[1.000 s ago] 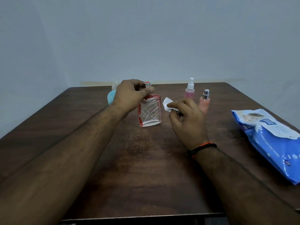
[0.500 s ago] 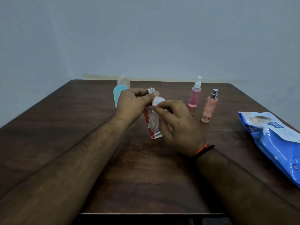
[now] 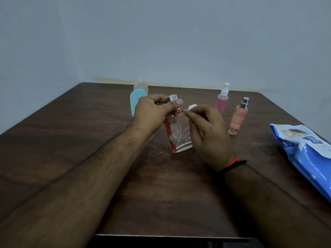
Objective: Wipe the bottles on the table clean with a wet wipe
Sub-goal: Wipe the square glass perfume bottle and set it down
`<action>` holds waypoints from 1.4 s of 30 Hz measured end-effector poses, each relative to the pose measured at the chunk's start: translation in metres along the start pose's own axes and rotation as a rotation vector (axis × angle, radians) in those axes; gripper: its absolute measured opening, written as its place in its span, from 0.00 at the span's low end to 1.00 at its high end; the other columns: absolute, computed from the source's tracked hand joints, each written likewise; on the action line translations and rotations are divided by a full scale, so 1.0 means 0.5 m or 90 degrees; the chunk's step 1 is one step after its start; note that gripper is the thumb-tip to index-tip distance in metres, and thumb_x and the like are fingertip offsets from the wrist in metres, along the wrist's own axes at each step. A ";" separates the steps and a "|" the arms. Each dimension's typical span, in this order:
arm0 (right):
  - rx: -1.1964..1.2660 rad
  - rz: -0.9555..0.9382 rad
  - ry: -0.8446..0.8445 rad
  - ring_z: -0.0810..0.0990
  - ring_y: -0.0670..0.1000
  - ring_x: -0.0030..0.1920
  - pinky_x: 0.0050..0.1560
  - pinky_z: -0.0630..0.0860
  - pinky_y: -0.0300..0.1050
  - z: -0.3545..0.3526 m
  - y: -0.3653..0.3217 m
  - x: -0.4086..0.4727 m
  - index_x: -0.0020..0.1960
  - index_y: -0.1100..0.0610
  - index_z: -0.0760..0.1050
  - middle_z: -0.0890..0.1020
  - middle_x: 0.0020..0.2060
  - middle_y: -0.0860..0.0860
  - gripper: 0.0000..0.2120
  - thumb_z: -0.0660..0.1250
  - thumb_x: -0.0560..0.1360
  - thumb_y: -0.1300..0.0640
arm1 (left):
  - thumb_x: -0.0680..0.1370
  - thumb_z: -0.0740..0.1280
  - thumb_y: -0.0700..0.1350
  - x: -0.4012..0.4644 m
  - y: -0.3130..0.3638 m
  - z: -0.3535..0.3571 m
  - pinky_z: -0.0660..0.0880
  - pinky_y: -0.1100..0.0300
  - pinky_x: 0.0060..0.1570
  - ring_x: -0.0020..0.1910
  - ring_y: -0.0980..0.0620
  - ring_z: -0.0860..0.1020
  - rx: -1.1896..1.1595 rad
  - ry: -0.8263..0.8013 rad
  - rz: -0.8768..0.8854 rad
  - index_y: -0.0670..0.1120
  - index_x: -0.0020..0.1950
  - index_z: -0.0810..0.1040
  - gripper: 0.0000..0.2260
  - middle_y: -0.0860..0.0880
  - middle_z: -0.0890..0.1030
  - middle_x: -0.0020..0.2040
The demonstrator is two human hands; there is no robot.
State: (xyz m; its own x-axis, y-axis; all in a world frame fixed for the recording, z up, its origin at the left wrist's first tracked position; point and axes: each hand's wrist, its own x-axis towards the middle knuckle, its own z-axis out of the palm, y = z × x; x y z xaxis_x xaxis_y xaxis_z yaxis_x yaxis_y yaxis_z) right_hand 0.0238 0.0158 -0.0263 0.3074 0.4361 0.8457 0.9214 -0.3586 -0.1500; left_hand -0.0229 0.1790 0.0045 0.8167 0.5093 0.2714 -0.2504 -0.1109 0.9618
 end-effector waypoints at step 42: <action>0.058 -0.174 -0.161 0.79 0.54 0.44 0.43 0.75 0.49 -0.006 -0.025 -0.004 0.49 0.60 0.84 0.82 0.45 0.54 0.05 0.72 0.74 0.62 | 0.72 0.77 0.45 0.010 -0.012 -0.023 0.77 0.56 0.40 0.35 0.54 0.80 -0.031 0.011 -0.033 0.44 0.43 0.82 0.07 0.52 0.81 0.34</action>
State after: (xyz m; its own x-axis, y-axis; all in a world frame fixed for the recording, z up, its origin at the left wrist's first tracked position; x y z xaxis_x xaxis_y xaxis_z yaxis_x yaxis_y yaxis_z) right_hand 0.0108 0.0169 -0.0245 0.0864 0.6996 0.7093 0.9913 -0.1311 0.0086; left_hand -0.0236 0.1921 -0.0003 0.8206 0.5276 0.2196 -0.2328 -0.0423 0.9716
